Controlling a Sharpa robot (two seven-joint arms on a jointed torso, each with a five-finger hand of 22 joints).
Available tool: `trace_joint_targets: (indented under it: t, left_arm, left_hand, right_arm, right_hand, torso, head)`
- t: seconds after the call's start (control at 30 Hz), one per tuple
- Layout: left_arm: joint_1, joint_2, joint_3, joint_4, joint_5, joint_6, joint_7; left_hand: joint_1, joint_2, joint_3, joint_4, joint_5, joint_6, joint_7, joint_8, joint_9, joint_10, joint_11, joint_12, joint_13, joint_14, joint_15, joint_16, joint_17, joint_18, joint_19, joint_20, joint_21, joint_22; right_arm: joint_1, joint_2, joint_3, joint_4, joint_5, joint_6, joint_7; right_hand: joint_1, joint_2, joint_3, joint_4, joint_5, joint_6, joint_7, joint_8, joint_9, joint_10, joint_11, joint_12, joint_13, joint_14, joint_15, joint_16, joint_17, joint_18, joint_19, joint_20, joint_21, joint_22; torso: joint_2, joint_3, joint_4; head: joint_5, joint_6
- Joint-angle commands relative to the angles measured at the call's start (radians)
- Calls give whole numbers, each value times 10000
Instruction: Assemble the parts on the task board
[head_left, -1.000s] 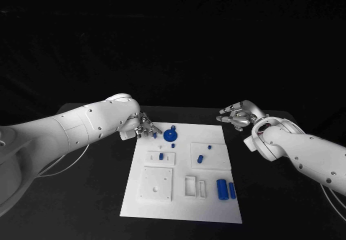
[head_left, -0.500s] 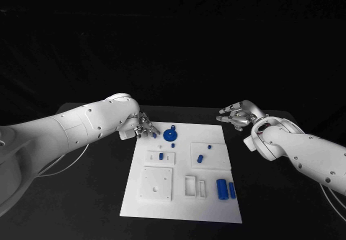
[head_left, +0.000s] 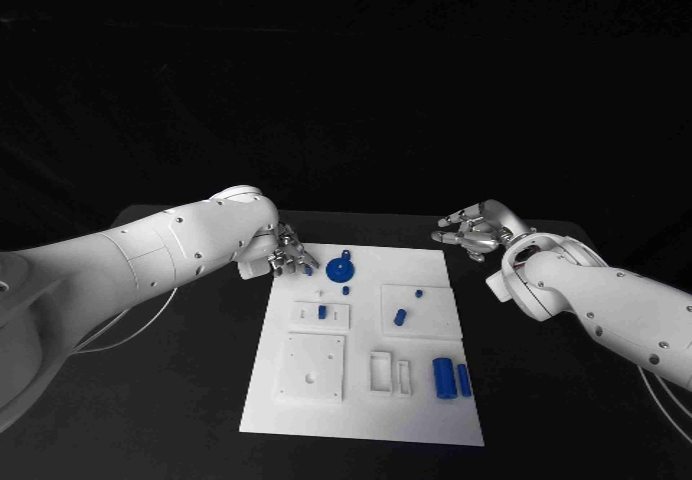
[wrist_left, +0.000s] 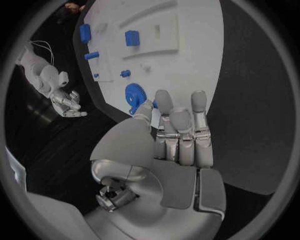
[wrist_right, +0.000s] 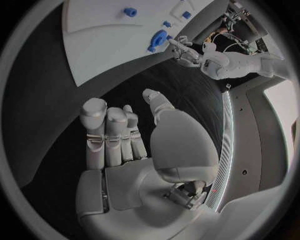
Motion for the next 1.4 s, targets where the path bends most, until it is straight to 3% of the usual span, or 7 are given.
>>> trace_joint_targets:
  t: [0.03,0.23,0.53,0.6,0.63,0.93,1.4]
  left_arm:
    - [-60,19,-33,17,-19,238,-12]
    - [-60,-29,-33,83,-18,-46,26]
    - [-60,-146,-31,318,-23,-409,21]
    - [-60,-197,-30,409,-24,-528,10]
    - [-59,-249,-28,494,-24,-626,-1]
    - [-29,-746,-5,1331,212,-1181,-139]
    - [100,-2242,-47,3901,455,-2270,-360]
  left_hand:
    - [282,118,45,-177,173,133,-31,76,140,433,-62,-17,-19,-60,-18,56,8,-81,-43,21,5,208]
    - [550,122,336,-650,1746,521,-188,90,941,462,-186,188,-59,80,-59,181,125,-35,43,10,140,219]
    - [297,130,1232,-1479,2075,727,-226,-97,2254,485,-245,608,-585,275,-34,272,561,140,42,108,387,213]
    - [316,125,1536,-1613,1623,755,-236,-120,2316,484,-257,724,-685,340,-45,334,767,162,57,103,446,219]
    - [-339,-540,3467,-1664,957,911,-248,-169,2431,477,-269,972,-985,396,-34,373,1028,213,37,133,603,212]
    - [-366,-851,3567,-1401,1107,1458,-481,42,3027,471,-441,1237,-1398,506,-102,293,1281,235,26,120,732,200]
    - [-382,-1020,3665,-1296,1130,1808,-580,-179,3783,476,-495,1131,-1013,605,-134,265,1588,197,55,102,733,202]
  right_arm:
    - [-1,8,6,2,2,4,36]
    - [-1,17,6,-13,1,-1,43]
    - [-2,30,6,-36,2,-7,53]
    - [-2,31,6,-41,3,-8,54]
    - [-2,32,6,-48,4,-10,56]
    - [-2,25,6,-86,29,-16,64]
    - [-16,-7,6,-80,59,4,68]
  right_hand:
    - [-59,-1,4,72,35,-45,-4,-42,-17,-51,1,-26,-15,-21,3,-27,5,201,437,48,-38,934]
    - [-59,-1,4,72,35,-45,-4,-42,-17,-51,1,-26,-15,-21,3,-27,5,201,437,48,-38,934]
    - [-59,-1,4,72,35,-45,-4,-42,-17,-51,1,-26,-15,-21,3,-27,5,201,437,48,-38,934]
    - [-59,-1,4,72,35,-45,-4,-42,-17,-51,1,-26,-15,-21,3,-27,5,201,437,48,-38,934]
    - [-59,-1,4,72,35,-45,-4,-42,-17,-51,1,-26,-15,-21,3,-27,5,201,437,48,-38,934]
    - [-76,-14,22,82,49,-42,-4,-41,-16,-65,2,-34,-26,-25,1,-35,1,202,437,46,-52,931]
    - [-81,-16,20,83,70,-43,-4,-41,-16,-63,2,-32,-24,-24,0,-37,-1,202,437,45,-65,929]
  torso:
    - [2,-7,6]
    - [0,-7,2]
    - [-11,-7,20]
    - [-9,-7,23]
    - [-15,-11,27]
    - [-127,-11,104]
    - [-374,5,254]
  head:
    - [-7,-10]
    - [-20,-7]
    - [-26,-18]
    - [-32,-21]
    - [-33,-24]
    - [21,-68]
    - [56,-296]
